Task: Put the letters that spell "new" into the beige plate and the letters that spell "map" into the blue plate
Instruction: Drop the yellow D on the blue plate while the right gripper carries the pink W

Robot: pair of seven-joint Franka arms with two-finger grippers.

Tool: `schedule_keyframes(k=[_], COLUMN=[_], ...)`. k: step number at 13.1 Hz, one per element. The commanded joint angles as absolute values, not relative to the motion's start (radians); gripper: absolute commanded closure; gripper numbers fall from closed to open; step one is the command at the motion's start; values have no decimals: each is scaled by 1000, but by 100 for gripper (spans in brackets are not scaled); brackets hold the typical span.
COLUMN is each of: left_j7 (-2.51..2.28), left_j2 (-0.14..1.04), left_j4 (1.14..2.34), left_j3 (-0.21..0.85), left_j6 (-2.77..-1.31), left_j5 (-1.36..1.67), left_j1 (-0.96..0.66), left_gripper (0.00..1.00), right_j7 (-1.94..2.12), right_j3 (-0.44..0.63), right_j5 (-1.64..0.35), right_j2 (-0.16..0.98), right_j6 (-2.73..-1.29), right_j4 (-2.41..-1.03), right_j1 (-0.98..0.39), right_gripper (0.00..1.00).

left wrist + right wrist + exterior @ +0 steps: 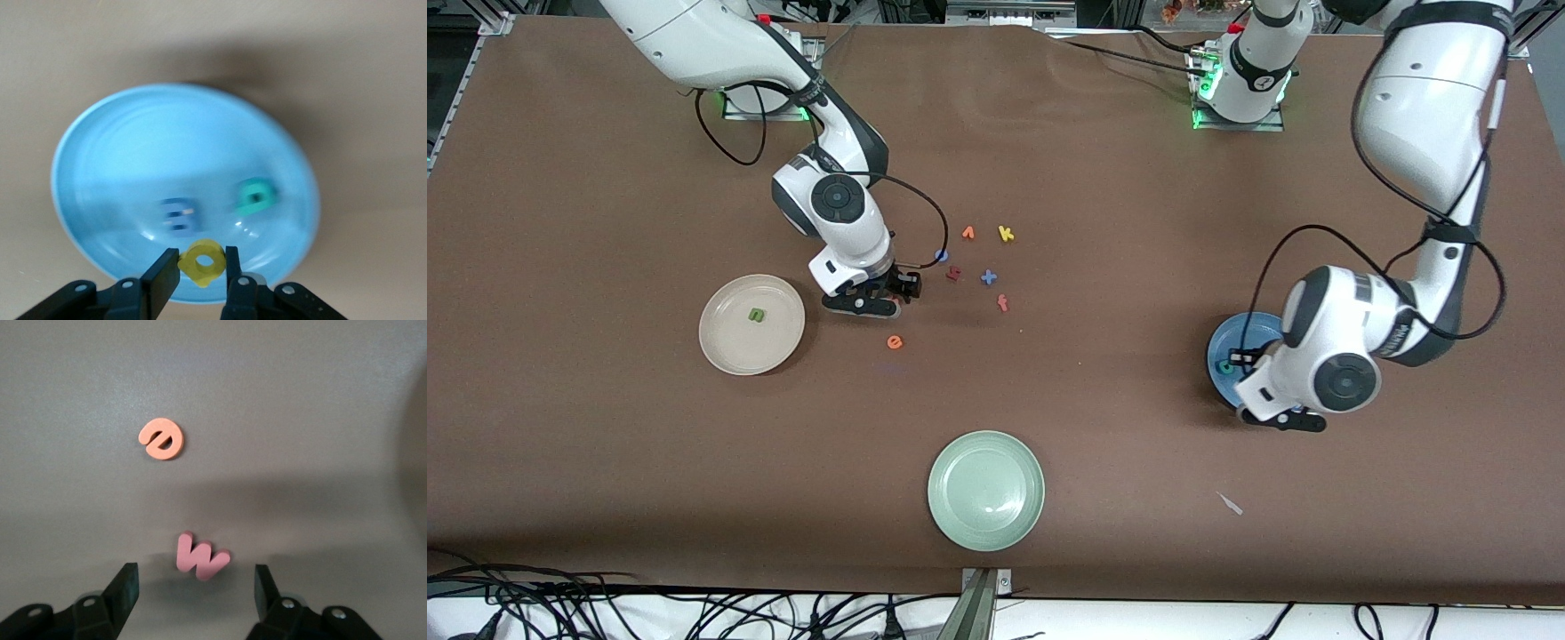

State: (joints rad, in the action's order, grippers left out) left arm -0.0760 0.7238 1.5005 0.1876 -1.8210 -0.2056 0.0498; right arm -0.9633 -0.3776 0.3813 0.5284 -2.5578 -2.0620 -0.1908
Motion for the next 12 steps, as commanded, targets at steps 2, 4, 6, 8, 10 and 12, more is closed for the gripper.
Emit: schedule_keyframes(k=[2, 4, 6, 8, 10, 12], left_j7=[-34, -37, -41, -52, -46, -38], left_j2=[675, 632, 582, 522, 433, 339], left_j4=[1572, 1556, 1539, 1514, 1511, 1506], left_j3=[207, 209, 239, 252, 253, 252], left_j6=[-1842, -1833, -1836, -1832, -1825, -1781], left_j5=[-235, -233, -218, -213, -206, -146], left_j1=[61, 48, 52, 49, 51, 58], left_gripper=[0, 0, 0, 0, 0, 0], right_j7=[-979, -983, -986, -986, -986, -985], right_j3=[-370, -350, -350, -350, -350, -348], right_j5=[423, 443, 443, 445, 448, 453], right_j2=[571, 580, 580, 581, 583, 580], right_j6=[-2594, -2612, -2614, -2614, -2614, -2612], right_j4=[-2045, -2046, -2046, -2048, -2052, -2056], right_j1=[-190, -190, -190, -190, -192, -190], right_gripper=[23, 23, 32, 46, 59, 69])
